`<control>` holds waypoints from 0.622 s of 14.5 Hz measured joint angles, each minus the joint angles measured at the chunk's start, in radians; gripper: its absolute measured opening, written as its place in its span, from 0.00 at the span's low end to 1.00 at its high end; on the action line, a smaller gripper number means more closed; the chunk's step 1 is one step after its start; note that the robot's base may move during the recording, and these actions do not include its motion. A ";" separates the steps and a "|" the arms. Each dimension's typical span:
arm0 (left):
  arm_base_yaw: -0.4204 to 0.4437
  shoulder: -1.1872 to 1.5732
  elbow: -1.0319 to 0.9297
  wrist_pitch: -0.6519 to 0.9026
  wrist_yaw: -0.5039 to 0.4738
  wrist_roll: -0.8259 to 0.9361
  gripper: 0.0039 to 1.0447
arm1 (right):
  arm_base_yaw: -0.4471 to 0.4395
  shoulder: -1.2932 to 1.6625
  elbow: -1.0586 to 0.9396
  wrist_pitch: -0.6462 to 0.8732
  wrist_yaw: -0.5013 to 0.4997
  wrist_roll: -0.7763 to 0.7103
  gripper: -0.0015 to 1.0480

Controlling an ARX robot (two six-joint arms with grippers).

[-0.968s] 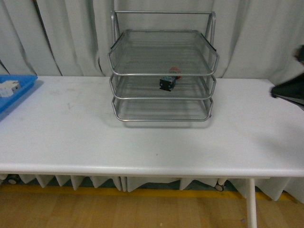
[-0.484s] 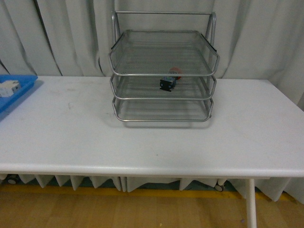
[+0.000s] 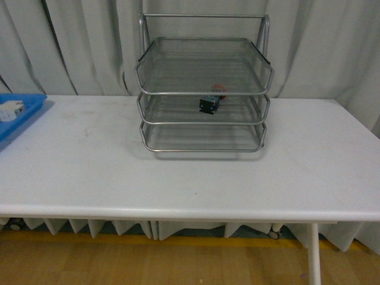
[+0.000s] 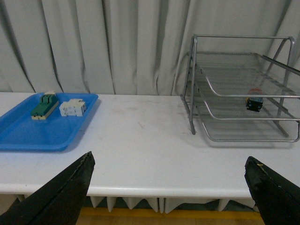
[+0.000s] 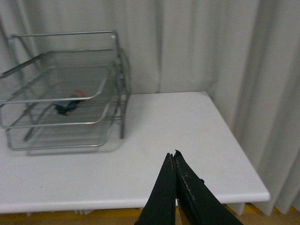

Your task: Place button on rack with both arms

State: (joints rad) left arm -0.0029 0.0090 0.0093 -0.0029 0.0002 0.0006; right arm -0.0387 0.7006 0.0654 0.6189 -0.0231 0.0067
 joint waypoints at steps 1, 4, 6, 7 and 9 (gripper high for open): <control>0.000 0.000 0.000 0.000 0.000 0.000 0.94 | 0.042 -0.043 -0.012 -0.024 0.008 -0.001 0.02; 0.000 0.000 0.000 0.000 0.000 0.000 0.94 | 0.039 -0.110 -0.055 -0.057 0.023 -0.001 0.02; 0.000 0.000 0.000 0.000 0.000 0.000 0.94 | 0.039 -0.212 -0.055 -0.127 0.023 -0.001 0.02; 0.000 0.000 0.000 0.000 0.000 0.000 0.94 | 0.039 -0.247 -0.055 -0.170 0.023 -0.001 0.02; 0.000 0.000 0.000 0.000 0.000 0.000 0.94 | 0.039 -0.324 -0.055 -0.241 0.023 -0.001 0.02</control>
State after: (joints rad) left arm -0.0029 0.0090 0.0093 -0.0029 0.0002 0.0006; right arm -0.0002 0.3767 0.0109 0.3782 0.0002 0.0059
